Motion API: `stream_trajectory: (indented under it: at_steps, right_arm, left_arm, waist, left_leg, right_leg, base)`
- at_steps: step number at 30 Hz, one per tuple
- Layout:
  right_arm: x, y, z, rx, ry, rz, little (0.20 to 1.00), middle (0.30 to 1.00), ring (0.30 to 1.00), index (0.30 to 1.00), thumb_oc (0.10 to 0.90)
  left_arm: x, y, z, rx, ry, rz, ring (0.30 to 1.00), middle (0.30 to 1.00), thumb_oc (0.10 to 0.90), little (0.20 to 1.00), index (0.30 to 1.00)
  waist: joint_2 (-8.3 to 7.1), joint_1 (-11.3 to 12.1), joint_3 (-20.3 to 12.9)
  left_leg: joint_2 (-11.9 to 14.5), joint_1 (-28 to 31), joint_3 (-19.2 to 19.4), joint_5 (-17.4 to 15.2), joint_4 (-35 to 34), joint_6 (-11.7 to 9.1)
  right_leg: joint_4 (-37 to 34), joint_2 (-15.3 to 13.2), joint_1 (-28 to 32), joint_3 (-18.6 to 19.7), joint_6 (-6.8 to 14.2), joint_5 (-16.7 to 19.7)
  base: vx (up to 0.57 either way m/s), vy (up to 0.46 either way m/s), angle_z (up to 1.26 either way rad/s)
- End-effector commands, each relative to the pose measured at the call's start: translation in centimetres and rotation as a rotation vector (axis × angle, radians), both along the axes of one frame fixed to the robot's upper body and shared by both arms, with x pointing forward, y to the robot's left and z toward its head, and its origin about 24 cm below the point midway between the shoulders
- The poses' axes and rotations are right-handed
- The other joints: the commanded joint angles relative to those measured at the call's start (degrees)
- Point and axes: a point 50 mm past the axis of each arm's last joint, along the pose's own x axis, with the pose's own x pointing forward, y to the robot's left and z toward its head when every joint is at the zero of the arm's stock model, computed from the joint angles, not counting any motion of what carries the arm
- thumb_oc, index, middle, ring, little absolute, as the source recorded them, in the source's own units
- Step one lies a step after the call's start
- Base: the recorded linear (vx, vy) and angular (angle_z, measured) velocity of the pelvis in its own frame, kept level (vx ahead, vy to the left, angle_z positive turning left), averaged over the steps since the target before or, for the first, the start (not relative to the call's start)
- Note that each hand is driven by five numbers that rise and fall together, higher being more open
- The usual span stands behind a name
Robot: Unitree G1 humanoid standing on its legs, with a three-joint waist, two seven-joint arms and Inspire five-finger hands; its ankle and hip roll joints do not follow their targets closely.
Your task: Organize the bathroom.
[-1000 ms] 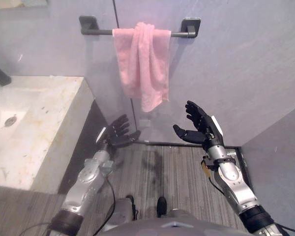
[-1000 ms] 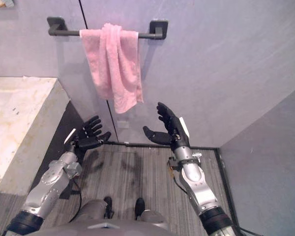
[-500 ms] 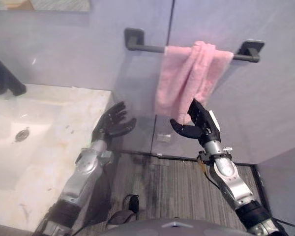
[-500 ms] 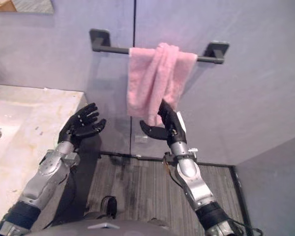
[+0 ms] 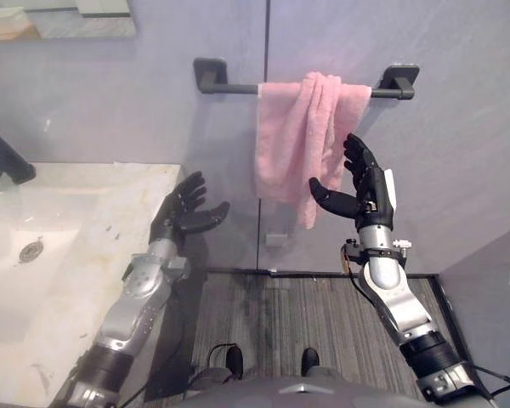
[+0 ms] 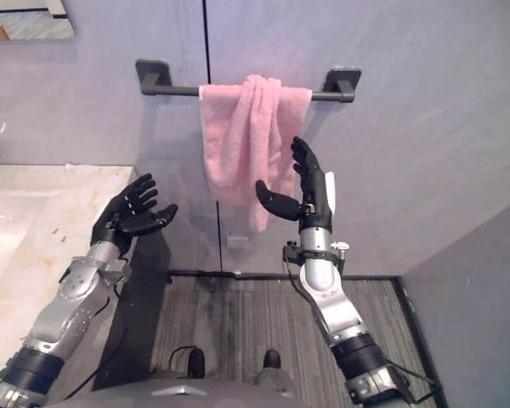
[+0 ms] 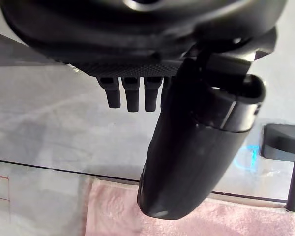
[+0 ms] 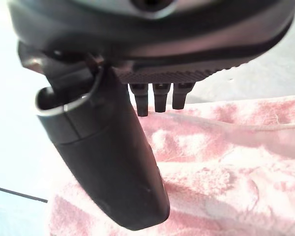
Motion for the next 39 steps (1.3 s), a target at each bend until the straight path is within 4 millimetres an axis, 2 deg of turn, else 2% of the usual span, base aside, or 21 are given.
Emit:
stream_trajectory:
  at_steps: [1,6,10,15,25,31,39]
  right_arm:
    - [-0.2,1.4,6.4,-0.074,-0.352,0.087,0.9,0.9,0.9,0.9,0.8]
    - [-0.9,1.1,6.1,-0.062,-0.36,0.101,0.9,0.9,0.9,0.9,0.8]
    - [-0.3,0.6,5.9,-0.056,-0.345,0.069,0.9,0.9,0.9,0.9,0.8]
    - [0.3,-1.1,7.1,-0.029,-0.373,-0.024,0.9,0.9,0.9,0.9,0.8]
    - [1.9,-2.4,5.9,0.033,-0.276,-0.074,0.9,0.9,0.9,0.9,0.8]
    - [2.6,-2.3,5.4,0.063,-0.23,-0.024,0.9,0.9,0.9,0.9,0.8]
    - [4.7,-2.9,6.4,0.083,-0.166,0.046,0.9,0.9,0.9,0.9,0.8]
  left_arm:
    - [1.2,-0.9,3.2,-0.02,-0.185,-0.025,0.9,0.9,0.8,0.9,0.9]
    - [0.5,-0.5,2.8,-0.017,-0.175,-0.014,0.9,0.9,0.8,0.9,0.9]
    - [0.7,-0.4,2.9,-0.013,-0.176,-0.013,0.9,0.9,0.8,0.9,0.9]
    - [0.7,-0.3,2.8,-0.012,-0.159,-0.016,0.9,0.9,0.8,0.9,0.9]
    - [0.4,0.2,2.0,-0.007,-0.12,-0.017,0.9,0.9,0.8,0.9,0.9]
    - [0.1,0.6,1.3,0.0,-0.093,-0.015,0.9,0.9,0.8,0.9,0.9]
    - [-0.1,1.1,1.0,0.006,-0.08,-0.02,0.9,0.9,0.8,0.9,0.9]
  waist:
    - [-0.36,0.55,-5.49]
    - [-0.34,0.35,-6.07]
    - [-0.36,0.72,-6.27]
    - [-0.47,0.86,-6.51]
    - [-0.67,1.8,-6.76]
    - [-0.67,2.35,-6.53]
    - [-0.97,3.98,-6.46]
  left_leg:
    - [0.84,2.08,0.39,-4.68,0.34,0.08]
    - [1.26,2.53,1.01,-5.04,0.34,-0.39]
    - [1.56,2.62,0.89,-5.02,0.34,-0.74]
    - [1.85,2.51,0.83,-4.95,0.34,-0.97]
    - [2.27,2.62,0.89,-4.7,0.34,-1.26]
    - [2.34,2.64,0.54,-4.56,0.34,-1.34]
    - [2.48,2.78,-0.26,-4.44,0.34,-1.76]
  right_leg:
    - [0.09,2.55,0.74,-1.46,-1.33,1.0]
    - [-0.04,2.99,1.31,-1.01,-1.69,0.09]
    - [-0.04,3.07,1.61,-1.57,-1.91,-0.32]
    - [-0.04,3.29,1.58,-1.85,-2.12,-0.42]
    - [-0.04,3.48,2.0,-2.61,-2.55,-0.7]
    - [-0.04,3.6,2.39,-3.05,-2.93,-0.94]
    - [-0.04,3.64,3.29,-4.4,-3.44,-1.51]
  base:
    - [0.05,-0.043,-0.07]
    - [0.03,-0.028,-0.11]
    - [0.01,-0.011,-0.05]
    - [0.03,-0.029,0.05]
    - [0.05,-0.035,0.02]
    - [0.05,-0.035,0.03]
    - [0.06,-0.028,0.06]
